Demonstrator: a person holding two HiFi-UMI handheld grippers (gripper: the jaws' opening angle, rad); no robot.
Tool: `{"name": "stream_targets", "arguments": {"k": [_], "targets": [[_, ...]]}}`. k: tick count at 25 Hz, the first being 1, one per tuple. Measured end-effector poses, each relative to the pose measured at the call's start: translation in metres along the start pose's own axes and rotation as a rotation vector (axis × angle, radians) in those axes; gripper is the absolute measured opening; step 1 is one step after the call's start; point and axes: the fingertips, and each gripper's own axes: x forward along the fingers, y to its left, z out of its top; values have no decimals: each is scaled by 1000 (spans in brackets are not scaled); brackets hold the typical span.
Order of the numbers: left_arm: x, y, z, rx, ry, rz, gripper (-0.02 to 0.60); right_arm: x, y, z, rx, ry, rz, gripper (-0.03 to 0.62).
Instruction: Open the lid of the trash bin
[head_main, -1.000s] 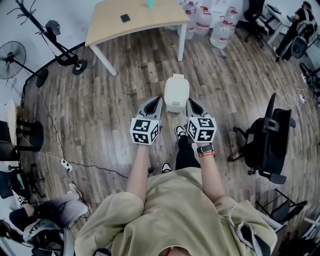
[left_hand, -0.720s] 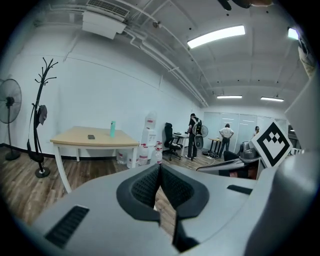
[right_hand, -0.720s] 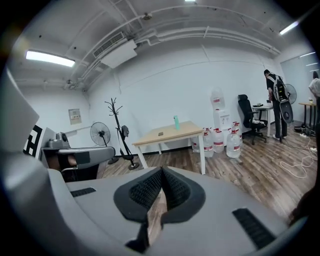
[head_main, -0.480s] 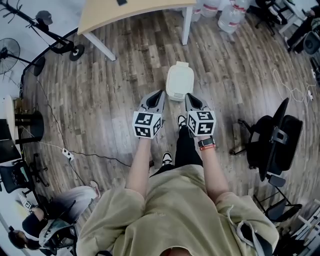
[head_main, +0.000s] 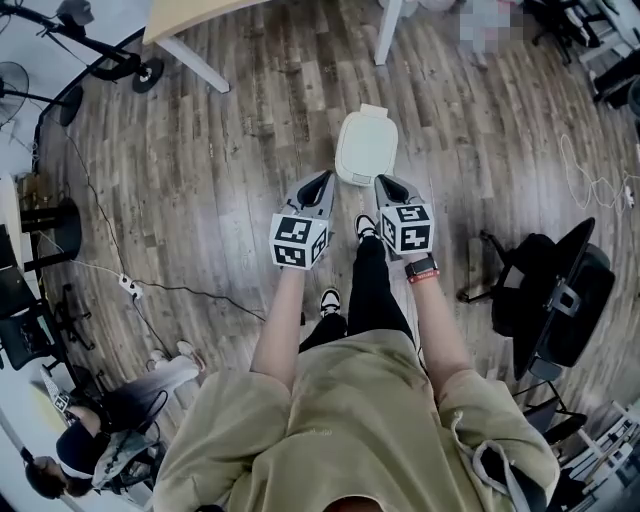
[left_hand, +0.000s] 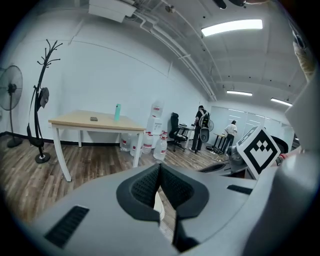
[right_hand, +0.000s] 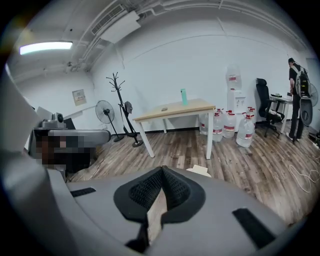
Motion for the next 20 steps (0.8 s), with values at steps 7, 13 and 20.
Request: {"name": "stream_targets", "arguments": {"k": [7, 13, 20], "targets": [[45, 23, -33, -38, 42, 0, 23, 65, -30, -33, -29, 115, 43, 12], [82, 47, -67, -65, 83, 8, 23, 121, -47, -64, -70, 203, 75, 12], [125, 78, -117, -78, 133, 14, 23, 180, -66, -116, -69, 301, 96, 12]]}}
